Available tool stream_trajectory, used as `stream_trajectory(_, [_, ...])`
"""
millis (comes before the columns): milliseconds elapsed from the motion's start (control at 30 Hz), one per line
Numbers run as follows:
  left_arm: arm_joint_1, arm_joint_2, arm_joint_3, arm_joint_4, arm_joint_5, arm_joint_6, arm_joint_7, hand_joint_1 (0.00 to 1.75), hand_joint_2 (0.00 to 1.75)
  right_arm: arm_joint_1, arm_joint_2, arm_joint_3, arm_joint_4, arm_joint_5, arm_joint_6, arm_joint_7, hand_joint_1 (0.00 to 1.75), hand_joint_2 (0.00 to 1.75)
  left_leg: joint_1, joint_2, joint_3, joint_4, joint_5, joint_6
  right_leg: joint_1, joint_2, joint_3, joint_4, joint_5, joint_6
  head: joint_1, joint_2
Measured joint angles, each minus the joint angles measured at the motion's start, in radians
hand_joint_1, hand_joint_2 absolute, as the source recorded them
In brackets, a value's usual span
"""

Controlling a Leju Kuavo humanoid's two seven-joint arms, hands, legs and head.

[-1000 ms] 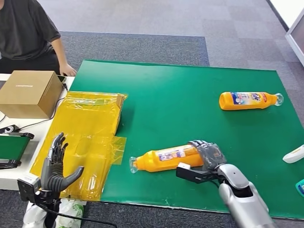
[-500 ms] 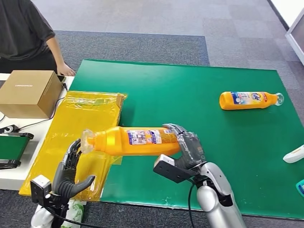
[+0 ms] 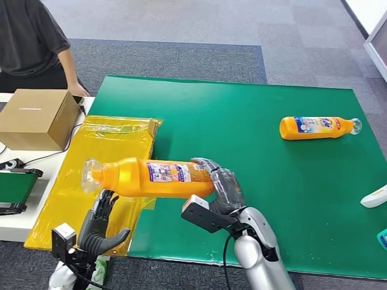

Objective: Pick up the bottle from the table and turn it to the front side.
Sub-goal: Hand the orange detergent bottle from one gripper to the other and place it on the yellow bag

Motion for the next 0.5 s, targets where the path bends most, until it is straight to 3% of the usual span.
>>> stream_trajectory(367, [-0.002,0.007,-0.008,0.015,-0.001,0.007,0.0,0.0,1.75,-0.003,0.006,0.005,0.019,0.004,0.002,-0.007,1.75,1.75,0.0,0.0,0.0,0.0,0.0,0.0,0.0,0.0,0.0,0.0,0.0,0.0,0.0,0.0])
stream_trajectory(500, [-0.018,0.014,-0.037,0.015,0.028,0.019,0.0,0.0,1.75,-0.006,0.013,0.058,0.066,0.015,-0.008,-0.025,1.75,1.75,0.0,0.0,0.0,0.0,0.0,0.0,0.0,0.0,0.0,0.0,0.0,0.0,0.0,0.0])
